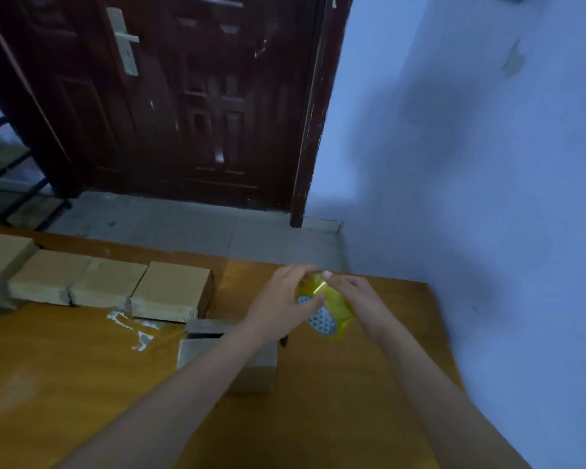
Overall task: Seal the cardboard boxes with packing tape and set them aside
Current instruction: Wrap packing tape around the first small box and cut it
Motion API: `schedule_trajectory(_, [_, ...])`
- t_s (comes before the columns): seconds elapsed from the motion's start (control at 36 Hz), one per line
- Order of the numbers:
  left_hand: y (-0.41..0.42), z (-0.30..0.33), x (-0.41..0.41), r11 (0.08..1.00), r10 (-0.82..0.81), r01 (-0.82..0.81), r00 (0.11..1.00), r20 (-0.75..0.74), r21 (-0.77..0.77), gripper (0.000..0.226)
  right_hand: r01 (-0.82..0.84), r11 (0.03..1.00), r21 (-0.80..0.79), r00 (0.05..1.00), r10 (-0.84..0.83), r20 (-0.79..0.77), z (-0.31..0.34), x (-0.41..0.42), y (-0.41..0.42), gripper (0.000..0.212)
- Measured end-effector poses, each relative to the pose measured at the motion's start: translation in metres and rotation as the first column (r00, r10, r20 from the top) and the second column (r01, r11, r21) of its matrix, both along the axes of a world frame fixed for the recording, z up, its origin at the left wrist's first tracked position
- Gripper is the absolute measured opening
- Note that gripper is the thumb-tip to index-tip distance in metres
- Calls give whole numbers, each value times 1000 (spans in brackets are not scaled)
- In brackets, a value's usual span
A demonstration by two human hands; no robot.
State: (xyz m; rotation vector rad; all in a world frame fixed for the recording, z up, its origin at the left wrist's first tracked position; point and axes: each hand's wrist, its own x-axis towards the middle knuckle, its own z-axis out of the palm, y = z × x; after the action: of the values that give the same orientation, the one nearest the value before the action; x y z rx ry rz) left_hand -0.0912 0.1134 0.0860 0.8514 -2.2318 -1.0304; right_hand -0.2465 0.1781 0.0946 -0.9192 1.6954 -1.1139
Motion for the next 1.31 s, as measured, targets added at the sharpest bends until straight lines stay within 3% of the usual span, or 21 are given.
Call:
schedule_trajectory(0.06, [-4, 1, 7, 1000, -26, 25, 998, -54, -19, 36, -24, 1000, -9, 1000, 23, -14, 8, 9, 0, 57])
schedule_trajectory(0.11, [-6, 3, 15, 996, -57, 65, 989, -135, 60, 29, -43, 999, -6, 999, 43, -28, 13, 16, 0, 54])
schedule_trajectory(0.22, [-9, 7, 31, 952, -75, 166, 940, -332, 256, 43, -75, 997, 2, 996, 75, -53, 21, 28, -2, 43])
schedule_trajectory(0.28, [-12, 5, 39, 957, -52, 138, 948, -315, 255, 43, -94, 995, 17, 993, 95, -75, 24, 34, -4, 47])
schedule_trajectory(0.39, [-19, 2, 49, 998, -14, 22, 994, -111, 65, 35, -163, 984, 64, 980, 169, -107, 31, 47, -9, 55])
schedule_trajectory(0.47, [-20, 4, 54, 976, 95, -96, 995, -15, -197, 45, -224, 970, 92, 964, 234, -123, 36, 57, -12, 40])
schedule_trajectory(0.58, [-20, -4, 61, 826, 223, -223, 973, -64, -518, 48, -262, 957, 124, 950, 278, -141, 41, 68, -15, 32])
schedule_trajectory(0.67, [-22, -8, 65, 790, 161, -243, 968, -193, -563, 39, -256, 945, 203, 941, 292, -169, 45, 78, -17, 50])
schedule_trajectory(0.72, [-22, -7, 69, 870, 74, -189, 963, -258, -456, 35, -263, 932, 250, 940, 305, -150, 43, 81, -17, 66])
schedule_trajectory(0.78, [-19, -6, 72, 934, 84, -182, 948, -307, -307, 33, -294, 921, 257, 943, 323, -81, 44, 86, -14, 66])
schedule_trajectory(0.86, [-15, -8, 75, 965, 168, -230, 912, -374, -127, 28, -261, 923, 283, 965, 261, 39, 42, 88, -13, 83])
schedule_trajectory(0.94, [-13, -6, 77, 960, 280, -225, 827, -488, 168, 27, -216, 920, 326, 975, 218, 28, 45, 91, -14, 97])
schedule_trajectory(1.03, [-17, -3, 79, 867, 445, -182, 701, -557, 464, 27, -163, 922, 350, 984, 178, -10, 42, 88, -13, 96])
schedule_trajectory(1.14, [-27, -2, 86, 749, 603, -226, 621, -500, 622, 26, -185, 916, 355, 979, 202, -9, 39, 80, -5, 85])
schedule_trajectory(1.25, [-33, -4, 98, 583, 728, -199, 558, -399, 788, 24, -170, 939, 300, 980, 192, -46, 35, 74, 3, 109])
schedule_trajectory(1.31, [-33, -6, 102, 544, 728, -143, 570, -380, 827, 20, -170, 952, 254, 982, 185, -37, 33, 71, 4, 106])
